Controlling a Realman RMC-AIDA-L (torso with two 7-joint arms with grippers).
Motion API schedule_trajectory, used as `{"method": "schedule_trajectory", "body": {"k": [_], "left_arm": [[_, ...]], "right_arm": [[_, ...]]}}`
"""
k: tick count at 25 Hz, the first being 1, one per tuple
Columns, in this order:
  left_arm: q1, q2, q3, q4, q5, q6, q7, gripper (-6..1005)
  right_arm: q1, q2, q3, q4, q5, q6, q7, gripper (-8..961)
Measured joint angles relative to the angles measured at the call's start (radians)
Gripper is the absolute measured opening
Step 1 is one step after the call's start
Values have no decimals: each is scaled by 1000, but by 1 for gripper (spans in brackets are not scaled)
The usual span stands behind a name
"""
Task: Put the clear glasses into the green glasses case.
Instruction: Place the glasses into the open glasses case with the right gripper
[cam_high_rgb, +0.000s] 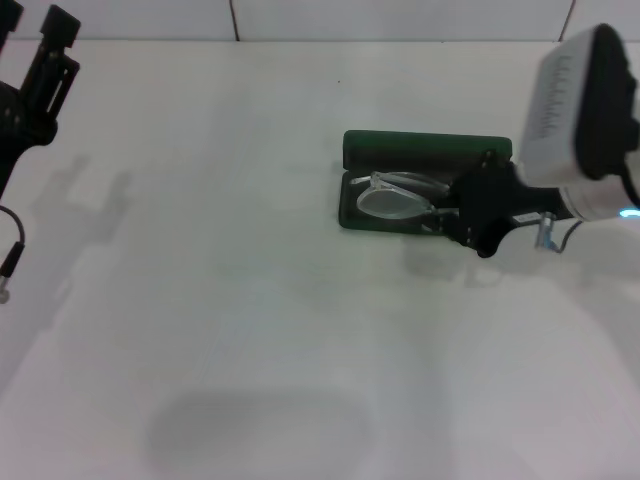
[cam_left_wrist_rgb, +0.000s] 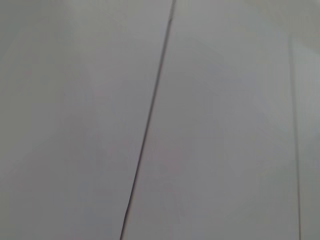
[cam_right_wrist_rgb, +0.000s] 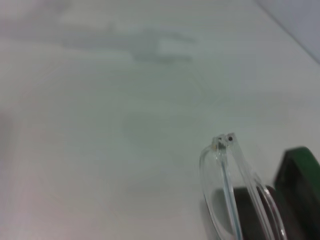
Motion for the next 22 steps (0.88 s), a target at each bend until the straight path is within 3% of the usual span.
{"method": "schedule_trajectory", "body": {"k": [5,11,16,22], "left_arm": [[-42,35,8,-5,44,-131,-179,680],[-114,70,8,-5,204,-253,-269,680],[-158,86,7,-3,318,-299,-302,680],[-171,88,9,2,345,-338,-309,680]], "right_arm": [[55,2,-119,-18,-201,70,150,222],[83,5,-209,-32,-347,118,238,226],[87,4,-249,-27,-379,156,257,229],[81,4,-300,-15,-422,215,309,232]]}}
